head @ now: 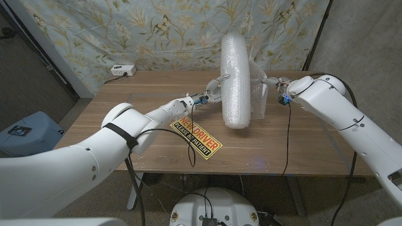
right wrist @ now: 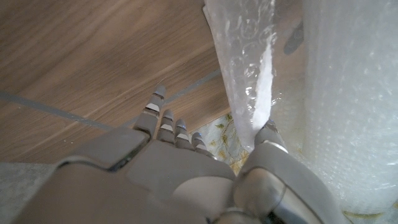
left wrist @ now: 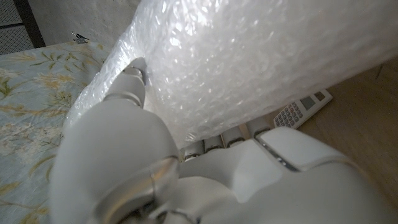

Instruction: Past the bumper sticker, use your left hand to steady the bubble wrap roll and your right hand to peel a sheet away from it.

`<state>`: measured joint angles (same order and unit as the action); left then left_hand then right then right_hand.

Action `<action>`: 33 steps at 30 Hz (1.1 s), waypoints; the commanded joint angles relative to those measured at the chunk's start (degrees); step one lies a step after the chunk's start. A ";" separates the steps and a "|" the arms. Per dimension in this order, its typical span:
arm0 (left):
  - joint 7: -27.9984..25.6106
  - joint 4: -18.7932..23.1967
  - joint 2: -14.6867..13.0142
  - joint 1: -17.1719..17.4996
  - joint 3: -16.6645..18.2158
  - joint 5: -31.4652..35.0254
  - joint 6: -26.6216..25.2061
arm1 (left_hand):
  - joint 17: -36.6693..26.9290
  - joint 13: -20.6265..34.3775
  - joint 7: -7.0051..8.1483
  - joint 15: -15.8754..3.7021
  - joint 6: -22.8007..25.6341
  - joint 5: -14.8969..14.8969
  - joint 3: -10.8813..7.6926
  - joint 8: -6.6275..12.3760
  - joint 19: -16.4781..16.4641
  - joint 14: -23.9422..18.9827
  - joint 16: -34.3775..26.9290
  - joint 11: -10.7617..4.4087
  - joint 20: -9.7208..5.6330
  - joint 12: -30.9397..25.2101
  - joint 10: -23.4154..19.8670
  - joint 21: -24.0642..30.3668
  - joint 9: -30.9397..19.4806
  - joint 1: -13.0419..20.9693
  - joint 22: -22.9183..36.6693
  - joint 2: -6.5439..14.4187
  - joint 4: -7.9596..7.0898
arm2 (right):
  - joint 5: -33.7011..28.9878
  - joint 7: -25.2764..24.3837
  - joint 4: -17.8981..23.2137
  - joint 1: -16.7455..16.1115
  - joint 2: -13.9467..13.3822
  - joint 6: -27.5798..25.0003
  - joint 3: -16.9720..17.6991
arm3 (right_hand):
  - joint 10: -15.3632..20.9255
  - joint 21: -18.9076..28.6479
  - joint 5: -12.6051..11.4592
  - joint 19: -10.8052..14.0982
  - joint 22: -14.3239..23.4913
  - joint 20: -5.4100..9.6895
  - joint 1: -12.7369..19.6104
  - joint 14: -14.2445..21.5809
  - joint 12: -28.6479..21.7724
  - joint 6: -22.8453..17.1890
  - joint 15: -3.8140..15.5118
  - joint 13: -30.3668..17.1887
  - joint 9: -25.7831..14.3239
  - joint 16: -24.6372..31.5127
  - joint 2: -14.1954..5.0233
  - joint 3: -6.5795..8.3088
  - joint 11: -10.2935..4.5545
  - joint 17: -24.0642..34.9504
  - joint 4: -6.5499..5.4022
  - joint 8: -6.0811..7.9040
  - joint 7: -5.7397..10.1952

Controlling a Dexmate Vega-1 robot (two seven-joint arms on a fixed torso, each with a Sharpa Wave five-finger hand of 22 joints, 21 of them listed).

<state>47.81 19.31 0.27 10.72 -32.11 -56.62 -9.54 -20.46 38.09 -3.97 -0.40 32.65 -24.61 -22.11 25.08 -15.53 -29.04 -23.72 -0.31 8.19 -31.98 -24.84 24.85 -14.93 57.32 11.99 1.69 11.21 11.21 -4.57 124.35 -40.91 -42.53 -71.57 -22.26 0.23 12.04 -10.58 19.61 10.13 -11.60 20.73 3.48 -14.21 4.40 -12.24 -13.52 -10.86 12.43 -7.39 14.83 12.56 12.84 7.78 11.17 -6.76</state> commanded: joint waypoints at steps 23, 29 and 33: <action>-5.55 4.31 0.33 2.43 1.77 0.16 -2.88 | 0.18 -0.46 -0.07 0.30 -0.93 -0.44 -2.21 1.02 0.52 0.22 0.85 0.11 0.47 0.84 0.77 0.45 -9.17 2.36 0.01 3.17 -2.41 | -0.65 -1.04 -0.76 -1.40 0.98 0.94 0.68 | 31.07 11.18 0.30 35.16 0.84 15.43 16.93 35.95 -16.21 -32.35 12.94 -6.81 -1.32 14.46 1.09 4.16 -4.20 6.93 2.06 4.35 -3.64; -6.58 4.31 0.50 2.56 2.26 0.32 -3.06 | 0.38 -0.87 -0.48 0.69 -2.32 -0.36 -2.03 0.17 0.69 0.77 1.47 0.72 0.54 1.58 1.82 0.49 -8.89 1.64 0.00 2.93 -2.70 | -1.91 -2.37 -0.14 -1.56 0.81 0.45 0.14 | 38.71 14.23 0.38 41.13 0.99 18.69 19.93 45.04 -20.03 -40.32 17.16 -7.61 -1.23 16.34 0.40 5.91 -7.58 7.23 1.84 5.94 -1.46; -7.23 4.31 0.65 2.59 2.51 0.62 -3.05 | 0.54 -1.19 -0.79 0.97 -3.30 -0.31 -2.03 -0.48 1.04 1.42 2.05 1.21 0.81 2.13 2.59 0.45 -8.64 1.31 0.00 2.88 -2.79 | -2.72 -3.07 0.55 -1.86 0.60 0.05 0.06 | 44.29 16.20 0.49 44.56 1.04 20.54 21.07 49.92 -21.94 -45.84 19.62 -7.07 -1.21 16.91 0.15 6.83 -10.60 7.20 1.68 7.23 0.49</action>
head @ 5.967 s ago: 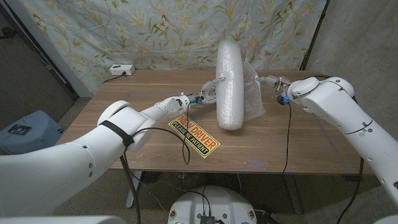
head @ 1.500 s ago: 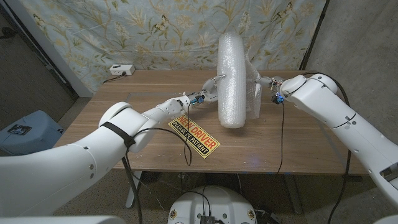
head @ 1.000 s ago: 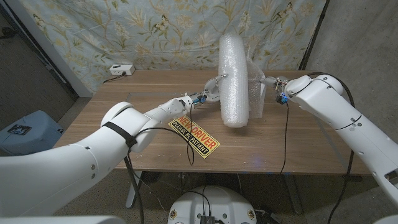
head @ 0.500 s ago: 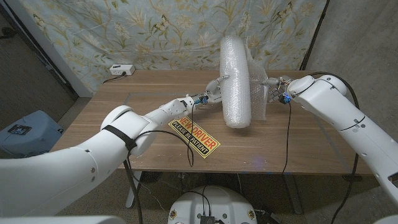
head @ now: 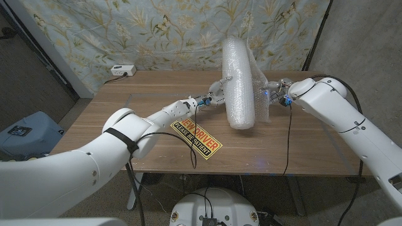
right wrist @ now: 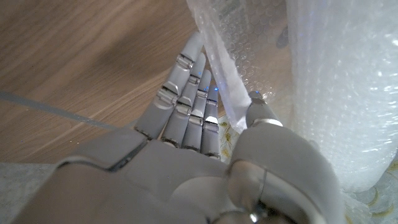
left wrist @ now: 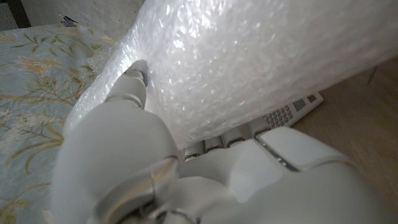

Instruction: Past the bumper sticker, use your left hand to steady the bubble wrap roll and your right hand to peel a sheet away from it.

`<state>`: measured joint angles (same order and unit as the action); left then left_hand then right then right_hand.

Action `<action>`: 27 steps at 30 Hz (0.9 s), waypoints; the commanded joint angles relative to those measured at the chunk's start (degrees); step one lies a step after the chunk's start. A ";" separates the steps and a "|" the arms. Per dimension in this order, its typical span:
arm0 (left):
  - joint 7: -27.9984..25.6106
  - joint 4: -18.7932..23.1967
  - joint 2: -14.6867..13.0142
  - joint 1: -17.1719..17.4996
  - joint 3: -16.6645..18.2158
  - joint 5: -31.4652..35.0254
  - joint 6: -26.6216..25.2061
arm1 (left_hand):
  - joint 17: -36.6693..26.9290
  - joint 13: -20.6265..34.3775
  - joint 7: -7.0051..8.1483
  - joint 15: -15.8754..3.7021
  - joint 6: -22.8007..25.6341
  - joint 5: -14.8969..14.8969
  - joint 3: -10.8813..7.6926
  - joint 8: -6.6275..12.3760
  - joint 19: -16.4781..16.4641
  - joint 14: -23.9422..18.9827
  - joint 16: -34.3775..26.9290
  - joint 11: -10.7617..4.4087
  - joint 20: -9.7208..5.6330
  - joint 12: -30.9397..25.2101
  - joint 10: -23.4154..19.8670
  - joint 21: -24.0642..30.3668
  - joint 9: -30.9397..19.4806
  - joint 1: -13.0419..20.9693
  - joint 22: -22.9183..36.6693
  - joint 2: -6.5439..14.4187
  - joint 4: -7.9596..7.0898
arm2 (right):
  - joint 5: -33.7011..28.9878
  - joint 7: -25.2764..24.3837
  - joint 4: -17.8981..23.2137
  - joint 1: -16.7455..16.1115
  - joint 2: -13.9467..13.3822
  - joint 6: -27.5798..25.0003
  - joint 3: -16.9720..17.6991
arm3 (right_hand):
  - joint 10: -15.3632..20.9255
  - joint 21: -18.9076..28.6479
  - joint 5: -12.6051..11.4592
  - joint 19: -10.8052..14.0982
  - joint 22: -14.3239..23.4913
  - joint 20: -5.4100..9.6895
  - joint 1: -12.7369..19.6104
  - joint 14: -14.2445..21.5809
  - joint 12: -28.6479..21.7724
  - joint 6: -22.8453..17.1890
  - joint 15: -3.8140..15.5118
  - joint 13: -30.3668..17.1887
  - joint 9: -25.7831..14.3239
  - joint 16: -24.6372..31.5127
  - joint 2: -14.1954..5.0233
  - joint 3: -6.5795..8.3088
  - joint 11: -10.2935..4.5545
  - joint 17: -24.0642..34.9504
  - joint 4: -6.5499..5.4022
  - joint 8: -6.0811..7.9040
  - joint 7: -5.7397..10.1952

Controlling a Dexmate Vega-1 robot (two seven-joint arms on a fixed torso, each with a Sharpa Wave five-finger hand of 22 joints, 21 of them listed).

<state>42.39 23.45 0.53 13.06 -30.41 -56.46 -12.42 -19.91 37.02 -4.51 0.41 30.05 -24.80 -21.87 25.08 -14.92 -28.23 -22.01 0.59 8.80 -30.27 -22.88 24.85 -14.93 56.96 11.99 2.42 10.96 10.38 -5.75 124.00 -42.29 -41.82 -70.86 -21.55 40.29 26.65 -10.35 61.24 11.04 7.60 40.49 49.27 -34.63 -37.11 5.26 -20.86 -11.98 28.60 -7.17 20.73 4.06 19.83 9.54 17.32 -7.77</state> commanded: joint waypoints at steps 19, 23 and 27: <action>-4.82 0.17 1.25 0.66 2.96 2.38 -0.43 | 2.61 -3.65 -1.11 4.27 -17.01 2.96 -0.43 -10.31 3.03 6.96 5.00 4.20 2.21 7.57 8.69 0.29 -4.58 -3.36 0.13 0.83 -3.46 | -2.52 -0.96 2.66 -1.51 -1.10 -2.09 0.77 | 11.17 4.83 0.27 7.44 0.21 4.18 3.84 12.31 -3.97 -11.61 6.26 0.66 -0.07 1.54 -1.57 3.46 -5.75 1.01 -0.20 2.27 4.23; -5.03 0.17 1.41 0.61 3.50 3.13 -0.42 | 2.85 -3.86 -0.99 4.30 -17.37 3.17 -0.40 -10.68 3.07 7.01 5.18 4.24 2.20 7.86 8.79 0.31 -4.23 -3.56 0.14 0.80 -3.45 | -2.89 -1.46 2.50 -1.88 -0.45 -1.78 0.80 | 13.13 5.63 0.27 8.53 0.26 4.66 4.53 14.63 -4.94 -13.40 7.12 0.34 -0.12 2.05 -1.63 3.96 -6.52 1.47 -0.09 2.62 4.78; -5.08 0.17 1.53 0.59 4.12 3.85 -0.37 | 3.10 -4.13 -1.12 4.32 -17.24 3.39 -0.51 -10.89 2.87 6.75 5.24 4.38 2.29 7.92 8.14 0.43 -3.80 -3.68 0.14 1.04 -3.45 | -3.14 -1.74 2.15 -1.90 0.10 -1.36 0.63 | 14.46 6.29 0.22 9.16 0.32 4.77 5.71 16.19 -5.43 -14.59 7.57 0.42 -0.55 2.30 -1.56 4.59 -6.83 2.06 0.31 2.93 5.33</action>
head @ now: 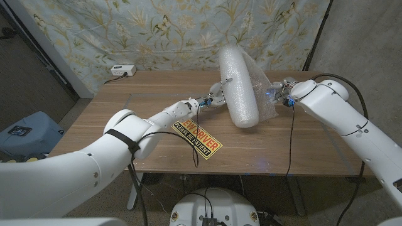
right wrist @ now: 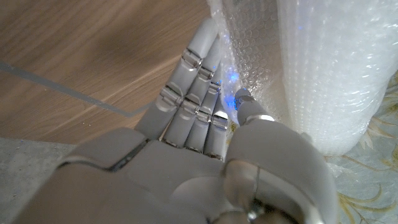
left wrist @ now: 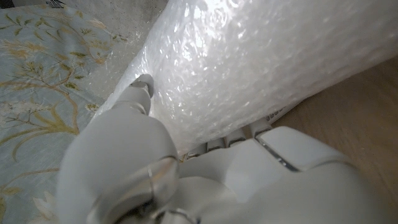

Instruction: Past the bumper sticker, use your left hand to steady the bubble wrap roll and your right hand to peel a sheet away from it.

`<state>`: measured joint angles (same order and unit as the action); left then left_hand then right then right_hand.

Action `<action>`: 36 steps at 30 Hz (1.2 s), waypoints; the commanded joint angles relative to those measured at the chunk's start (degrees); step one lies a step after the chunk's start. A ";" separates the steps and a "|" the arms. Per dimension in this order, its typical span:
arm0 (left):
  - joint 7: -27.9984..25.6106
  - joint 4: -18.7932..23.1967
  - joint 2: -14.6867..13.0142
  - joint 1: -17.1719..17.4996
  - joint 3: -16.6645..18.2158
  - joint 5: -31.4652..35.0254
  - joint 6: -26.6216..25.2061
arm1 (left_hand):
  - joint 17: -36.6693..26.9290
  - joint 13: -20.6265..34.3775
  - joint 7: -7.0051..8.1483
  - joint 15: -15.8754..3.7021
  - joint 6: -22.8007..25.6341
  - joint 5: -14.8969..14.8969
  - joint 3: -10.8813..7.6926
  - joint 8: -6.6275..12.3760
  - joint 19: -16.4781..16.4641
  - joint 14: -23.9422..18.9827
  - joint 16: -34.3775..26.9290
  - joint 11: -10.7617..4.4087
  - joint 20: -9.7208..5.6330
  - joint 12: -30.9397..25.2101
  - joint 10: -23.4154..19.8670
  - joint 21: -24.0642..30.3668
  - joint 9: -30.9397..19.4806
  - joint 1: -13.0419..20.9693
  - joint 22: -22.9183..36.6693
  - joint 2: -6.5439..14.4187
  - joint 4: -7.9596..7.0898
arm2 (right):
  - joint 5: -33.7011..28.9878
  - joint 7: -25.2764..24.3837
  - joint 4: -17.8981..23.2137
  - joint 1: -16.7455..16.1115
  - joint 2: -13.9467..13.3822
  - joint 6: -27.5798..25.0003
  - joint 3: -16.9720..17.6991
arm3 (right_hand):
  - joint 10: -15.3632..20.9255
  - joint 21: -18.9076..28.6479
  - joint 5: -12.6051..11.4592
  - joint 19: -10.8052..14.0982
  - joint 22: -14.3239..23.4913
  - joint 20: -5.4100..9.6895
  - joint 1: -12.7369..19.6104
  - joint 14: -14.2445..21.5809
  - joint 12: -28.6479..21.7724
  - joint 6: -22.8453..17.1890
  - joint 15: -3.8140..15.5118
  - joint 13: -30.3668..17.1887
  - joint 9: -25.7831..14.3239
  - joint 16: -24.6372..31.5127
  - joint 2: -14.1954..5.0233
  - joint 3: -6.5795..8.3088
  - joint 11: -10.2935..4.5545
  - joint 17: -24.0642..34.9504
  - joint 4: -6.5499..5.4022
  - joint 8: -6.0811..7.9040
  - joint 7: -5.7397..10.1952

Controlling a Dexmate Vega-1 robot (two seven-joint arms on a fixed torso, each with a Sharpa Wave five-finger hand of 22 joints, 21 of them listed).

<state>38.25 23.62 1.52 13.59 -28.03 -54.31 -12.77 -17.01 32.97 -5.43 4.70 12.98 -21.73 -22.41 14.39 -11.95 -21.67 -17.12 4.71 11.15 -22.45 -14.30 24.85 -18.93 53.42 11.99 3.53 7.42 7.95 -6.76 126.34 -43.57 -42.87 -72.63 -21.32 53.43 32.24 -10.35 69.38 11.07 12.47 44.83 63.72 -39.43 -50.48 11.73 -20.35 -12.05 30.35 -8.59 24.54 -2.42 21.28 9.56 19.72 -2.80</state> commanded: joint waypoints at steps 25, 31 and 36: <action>-3.16 0.00 2.07 0.34 8.37 9.30 -0.26 | 2.46 -2.81 0.46 3.92 -4.95 2.77 0.63 -3.44 1.65 4.70 3.48 2.70 1.05 5.15 5.29 0.04 3.64 -1.96 0.18 0.21 0.18 | -1.87 -2.61 1.70 -3.81 2.51 2.06 3.36 | 7.30 5.08 0.47 2.66 1.36 0.10 10.56 9.55 -5.71 -6.55 1.41 -4.13 -4.10 2.35 0.33 4.05 -3.87 6.01 0.63 2.59 1.38; -3.89 0.00 2.89 0.33 11.37 12.70 -0.56 | 2.91 -3.42 0.60 4.57 -6.42 3.48 1.18 -3.89 1.94 5.86 4.12 3.13 1.05 6.12 6.44 -0.04 4.30 -2.65 0.19 0.07 0.07 | -2.15 -2.65 2.47 -4.04 2.25 1.86 3.68 | 7.33 5.41 0.53 2.46 1.45 0.10 10.85 9.51 -5.68 -6.51 1.40 -4.08 -4.49 2.13 0.38 4.11 -3.83 6.43 0.47 2.62 1.53; -4.26 0.00 3.69 0.37 14.62 16.10 -0.94 | 3.26 -3.83 0.92 5.23 -6.88 3.93 1.47 -3.90 2.09 6.50 4.49 3.29 1.06 6.61 6.86 -0.08 4.72 -2.87 0.20 0.02 0.12 | -2.20 -2.38 2.96 -4.07 2.04 1.50 4.08 | 7.28 5.64 0.56 2.31 1.50 0.09 11.04 9.60 -5.84 -6.53 1.41 -4.37 -4.76 2.03 0.42 4.13 -3.82 6.76 0.39 2.67 1.46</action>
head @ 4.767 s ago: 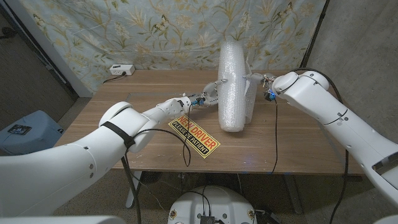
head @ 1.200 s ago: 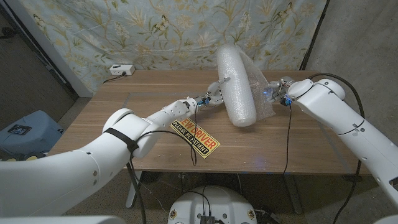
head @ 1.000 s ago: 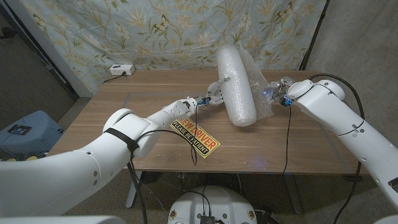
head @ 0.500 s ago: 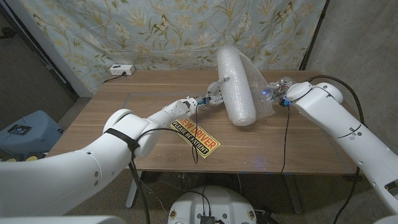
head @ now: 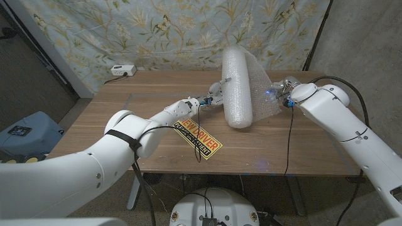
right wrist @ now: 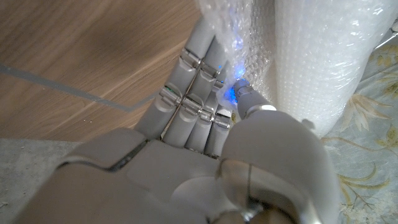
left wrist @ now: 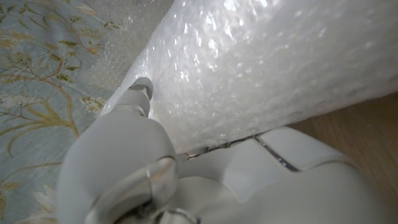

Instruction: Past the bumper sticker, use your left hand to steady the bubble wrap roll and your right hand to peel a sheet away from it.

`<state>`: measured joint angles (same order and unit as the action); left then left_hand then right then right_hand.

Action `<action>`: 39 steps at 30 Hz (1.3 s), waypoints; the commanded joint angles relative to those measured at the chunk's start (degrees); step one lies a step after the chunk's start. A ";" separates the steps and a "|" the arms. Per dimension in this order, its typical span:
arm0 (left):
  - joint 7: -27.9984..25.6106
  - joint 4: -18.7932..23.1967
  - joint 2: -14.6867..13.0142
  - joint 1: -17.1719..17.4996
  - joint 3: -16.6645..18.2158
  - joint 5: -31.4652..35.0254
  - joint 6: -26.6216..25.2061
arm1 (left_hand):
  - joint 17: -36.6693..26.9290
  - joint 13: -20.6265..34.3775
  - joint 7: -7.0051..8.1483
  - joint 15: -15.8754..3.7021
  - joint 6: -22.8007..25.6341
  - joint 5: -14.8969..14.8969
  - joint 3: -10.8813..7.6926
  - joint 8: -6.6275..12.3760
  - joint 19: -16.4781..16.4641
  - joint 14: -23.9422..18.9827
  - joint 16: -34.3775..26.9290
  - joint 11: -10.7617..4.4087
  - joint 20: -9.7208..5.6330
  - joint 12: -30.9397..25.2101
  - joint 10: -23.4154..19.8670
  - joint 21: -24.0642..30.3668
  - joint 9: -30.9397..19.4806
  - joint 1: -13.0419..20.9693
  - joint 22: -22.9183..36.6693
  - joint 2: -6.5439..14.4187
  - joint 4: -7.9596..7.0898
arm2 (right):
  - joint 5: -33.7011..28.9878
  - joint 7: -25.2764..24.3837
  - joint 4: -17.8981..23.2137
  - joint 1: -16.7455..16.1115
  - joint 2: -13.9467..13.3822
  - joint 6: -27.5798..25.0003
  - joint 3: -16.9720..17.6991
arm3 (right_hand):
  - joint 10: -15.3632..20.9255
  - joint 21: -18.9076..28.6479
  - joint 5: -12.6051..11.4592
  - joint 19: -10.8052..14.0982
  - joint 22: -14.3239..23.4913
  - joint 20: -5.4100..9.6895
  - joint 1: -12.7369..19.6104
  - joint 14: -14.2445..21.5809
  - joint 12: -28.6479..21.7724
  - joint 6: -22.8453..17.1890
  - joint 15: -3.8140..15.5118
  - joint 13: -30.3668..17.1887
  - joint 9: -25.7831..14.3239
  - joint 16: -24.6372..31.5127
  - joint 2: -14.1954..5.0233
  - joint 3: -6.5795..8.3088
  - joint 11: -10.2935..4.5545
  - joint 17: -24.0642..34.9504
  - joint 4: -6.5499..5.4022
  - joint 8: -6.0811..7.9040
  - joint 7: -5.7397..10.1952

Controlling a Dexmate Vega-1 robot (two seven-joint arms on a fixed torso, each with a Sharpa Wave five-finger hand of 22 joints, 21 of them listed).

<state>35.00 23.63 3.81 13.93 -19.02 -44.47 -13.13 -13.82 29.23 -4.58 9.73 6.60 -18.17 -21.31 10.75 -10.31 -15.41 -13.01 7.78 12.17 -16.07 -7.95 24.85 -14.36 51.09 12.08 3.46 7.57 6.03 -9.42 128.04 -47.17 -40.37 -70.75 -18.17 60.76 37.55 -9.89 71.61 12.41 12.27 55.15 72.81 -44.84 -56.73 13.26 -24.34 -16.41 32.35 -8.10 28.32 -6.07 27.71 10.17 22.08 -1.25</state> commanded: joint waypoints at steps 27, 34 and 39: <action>0.31 0.00 8.54 -0.04 31.45 31.76 -2.65 | 1.73 -2.18 5.32 1.88 -7.25 2.38 1.32 -1.09 0.30 0.35 1.10 1.01 0.09 2.60 3.15 0.02 2.14 -1.98 0.14 0.13 0.03 | 0.70 4.59 3.77 -0.38 -4.13 -4.03 3.84 | -0.29 1.72 0.05 -0.32 0.36 0.36 1.96 0.60 -0.47 -0.23 -0.18 -0.72 -1.36 -0.63 -0.13 0.65 0.29 1.94 -0.36 0.14 -0.73; 0.76 0.00 9.91 -0.14 35.12 35.34 -2.85 | 2.20 -3.16 11.20 2.36 -10.21 3.21 1.42 -0.82 0.12 0.03 1.22 1.05 0.10 3.03 3.30 0.06 2.96 -2.37 0.12 0.48 0.17 | 0.69 5.23 4.57 -1.20 -5.03 -4.29 5.01 | -0.43 2.04 0.04 -0.52 0.38 0.37 2.15 0.53 -0.39 -0.20 -0.17 -0.73 -1.48 -0.87 -0.14 0.70 0.39 2.32 -0.43 -0.01 -0.72; 0.51 0.00 10.95 -0.18 38.03 36.75 -3.24 | 2.31 -3.53 13.02 2.30 -11.29 3.48 1.42 -0.83 0.04 -0.14 1.26 1.05 0.11 3.15 3.35 0.08 3.21 -2.59 0.11 0.56 0.20 | 1.36 6.86 4.81 -0.80 -6.24 -4.89 5.25 | -0.35 2.28 0.02 -0.63 0.39 0.37 2.37 0.48 -0.35 -0.17 -0.13 -0.65 -1.62 -1.11 -0.09 0.73 0.66 2.45 -0.38 -0.08 -0.77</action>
<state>35.18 23.63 12.56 13.95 12.51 -13.00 -15.77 -11.44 25.75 7.32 11.79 -4.25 -14.80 -19.88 9.73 -10.32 -15.25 -11.80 8.80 12.17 -13.24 -4.88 24.85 -11.18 49.05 12.14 4.00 7.73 6.67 -4.69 132.04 -47.82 -44.75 -74.72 -13.99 60.34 39.23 -9.55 71.38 12.67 12.47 56.96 72.89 -45.20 -56.68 13.16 -24.92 -17.71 31.46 -8.10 28.85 -5.62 29.89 9.61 21.79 -1.65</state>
